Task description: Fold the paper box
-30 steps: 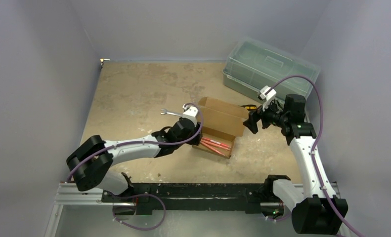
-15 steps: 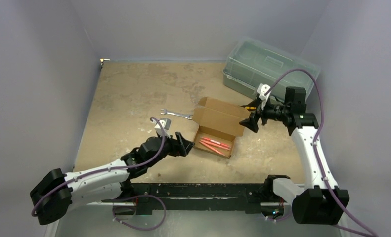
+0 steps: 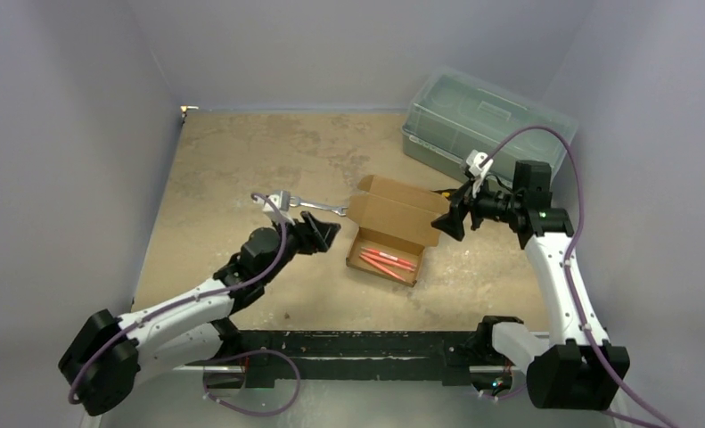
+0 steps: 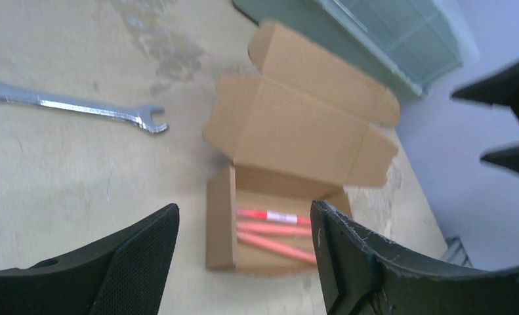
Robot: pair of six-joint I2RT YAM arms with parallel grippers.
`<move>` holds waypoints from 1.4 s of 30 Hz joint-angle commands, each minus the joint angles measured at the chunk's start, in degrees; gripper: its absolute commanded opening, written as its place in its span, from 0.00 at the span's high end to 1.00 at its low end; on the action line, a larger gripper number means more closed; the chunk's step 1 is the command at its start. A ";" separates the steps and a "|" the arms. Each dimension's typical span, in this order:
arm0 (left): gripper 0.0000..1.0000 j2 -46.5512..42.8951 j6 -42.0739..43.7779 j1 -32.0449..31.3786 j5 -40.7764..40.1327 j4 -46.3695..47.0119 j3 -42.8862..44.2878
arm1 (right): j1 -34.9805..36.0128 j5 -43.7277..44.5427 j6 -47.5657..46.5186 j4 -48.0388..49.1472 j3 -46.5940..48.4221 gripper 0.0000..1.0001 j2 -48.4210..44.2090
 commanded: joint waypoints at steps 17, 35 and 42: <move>0.30 40.61 7.44 18.64 34.88 32.66 15.14 | -2.33 -4.13 11.57 9.22 -7.15 0.19 -5.58; 0.58 49.26 7.25 18.64 37.03 35.62 18.54 | -2.51 -3.10 11.48 9.22 -7.91 0.24 -4.72; 0.92 45.88 5.65 17.96 34.99 39.17 13.53 | -2.67 2.89 9.54 7.00 -6.31 0.28 -4.96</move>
